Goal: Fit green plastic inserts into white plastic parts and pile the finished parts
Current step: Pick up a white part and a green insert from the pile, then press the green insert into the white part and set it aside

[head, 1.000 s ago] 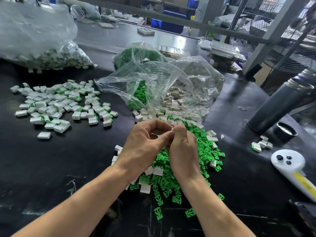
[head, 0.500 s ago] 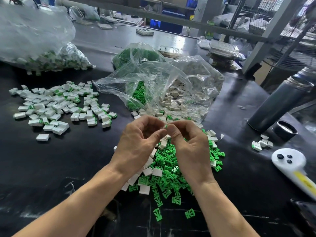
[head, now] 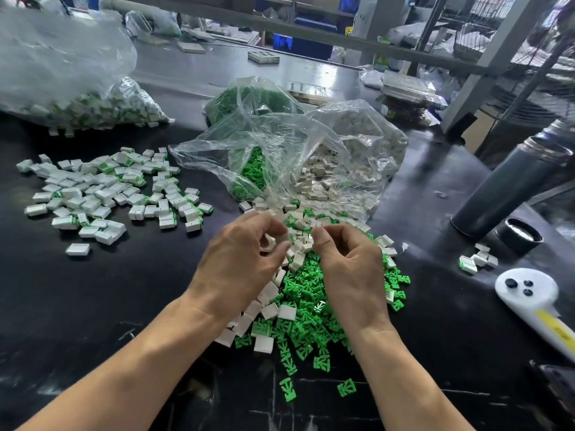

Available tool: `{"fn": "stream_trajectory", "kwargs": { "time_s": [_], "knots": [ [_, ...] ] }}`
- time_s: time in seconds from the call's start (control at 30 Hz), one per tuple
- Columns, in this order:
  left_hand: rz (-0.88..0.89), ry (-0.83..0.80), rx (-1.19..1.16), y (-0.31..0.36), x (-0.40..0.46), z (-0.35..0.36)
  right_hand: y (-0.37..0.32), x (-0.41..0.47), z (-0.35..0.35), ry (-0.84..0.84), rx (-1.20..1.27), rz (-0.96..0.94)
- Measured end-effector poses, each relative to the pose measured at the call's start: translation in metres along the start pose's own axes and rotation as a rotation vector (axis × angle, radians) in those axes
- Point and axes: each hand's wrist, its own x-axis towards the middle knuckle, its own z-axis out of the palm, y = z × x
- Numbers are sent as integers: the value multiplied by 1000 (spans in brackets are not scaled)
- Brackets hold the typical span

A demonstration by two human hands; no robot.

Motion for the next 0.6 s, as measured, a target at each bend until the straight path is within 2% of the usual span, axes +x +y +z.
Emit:
{"fn": "stream_trajectory", "kwargs": {
  "time_s": [0.17, 0.37, 0.47, 0.6],
  "knots": [
    [-111, 53, 311, -26, 14, -22, 6, 5, -8, 37, -107, 34],
    [-245, 223, 565, -51, 26, -42, 9, 7, -12, 26, -226, 53],
    [-232, 281, 549, -51, 28, -43, 9, 8, -13, 18, -288, 50],
    [-102, 127, 401, -38, 22, -29, 6, 9, -15, 12, -421, 20]
  ]
}}
